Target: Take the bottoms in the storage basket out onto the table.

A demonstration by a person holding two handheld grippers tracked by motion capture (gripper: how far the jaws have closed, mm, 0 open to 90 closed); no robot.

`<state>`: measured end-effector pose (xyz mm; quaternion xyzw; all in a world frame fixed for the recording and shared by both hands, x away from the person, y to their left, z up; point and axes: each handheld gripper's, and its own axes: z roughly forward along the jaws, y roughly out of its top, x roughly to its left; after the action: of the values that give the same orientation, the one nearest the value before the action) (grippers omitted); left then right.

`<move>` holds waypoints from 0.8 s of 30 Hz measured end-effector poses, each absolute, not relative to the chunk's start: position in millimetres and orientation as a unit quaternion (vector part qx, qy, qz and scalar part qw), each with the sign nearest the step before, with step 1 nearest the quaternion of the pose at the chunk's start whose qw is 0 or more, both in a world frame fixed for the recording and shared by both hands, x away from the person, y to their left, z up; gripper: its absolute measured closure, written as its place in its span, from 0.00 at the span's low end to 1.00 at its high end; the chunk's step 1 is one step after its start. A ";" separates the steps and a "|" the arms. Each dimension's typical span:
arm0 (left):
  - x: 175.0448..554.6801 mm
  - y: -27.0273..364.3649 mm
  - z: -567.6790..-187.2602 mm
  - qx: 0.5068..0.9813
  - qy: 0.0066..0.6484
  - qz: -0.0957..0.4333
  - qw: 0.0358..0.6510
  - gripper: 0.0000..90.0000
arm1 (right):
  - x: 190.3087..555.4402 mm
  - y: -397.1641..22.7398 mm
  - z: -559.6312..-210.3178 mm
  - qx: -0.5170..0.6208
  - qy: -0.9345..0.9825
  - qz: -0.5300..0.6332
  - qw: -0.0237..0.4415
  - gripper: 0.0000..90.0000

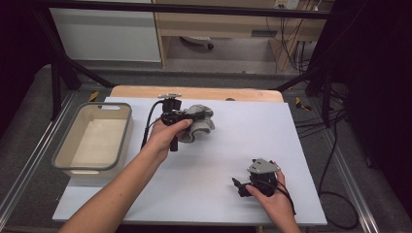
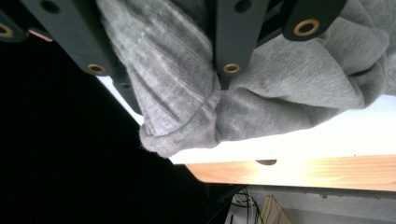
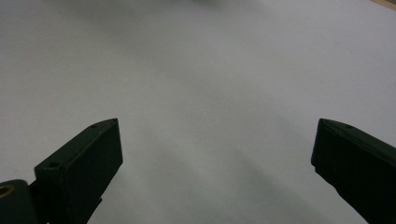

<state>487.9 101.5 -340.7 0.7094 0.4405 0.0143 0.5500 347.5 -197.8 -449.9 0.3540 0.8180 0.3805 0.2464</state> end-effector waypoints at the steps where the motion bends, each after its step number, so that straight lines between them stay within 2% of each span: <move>1: 486.9 100.1 -342.4 0.710 0.440 0.013 0.550 0.77 | 347.7 -197.9 -450.0 0.354 0.818 0.380 0.247 0.03; 24: 478.3 95.0 -355.6 0.724 0.430 0.009 0.538 0.77 | 347.8 -197.4 -450.6 0.355 0.820 0.377 0.244 0.03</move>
<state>478.3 95.0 -355.6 0.7245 0.4304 0.0094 0.5383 347.8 -197.4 -450.6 0.3547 0.8203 0.3767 0.2439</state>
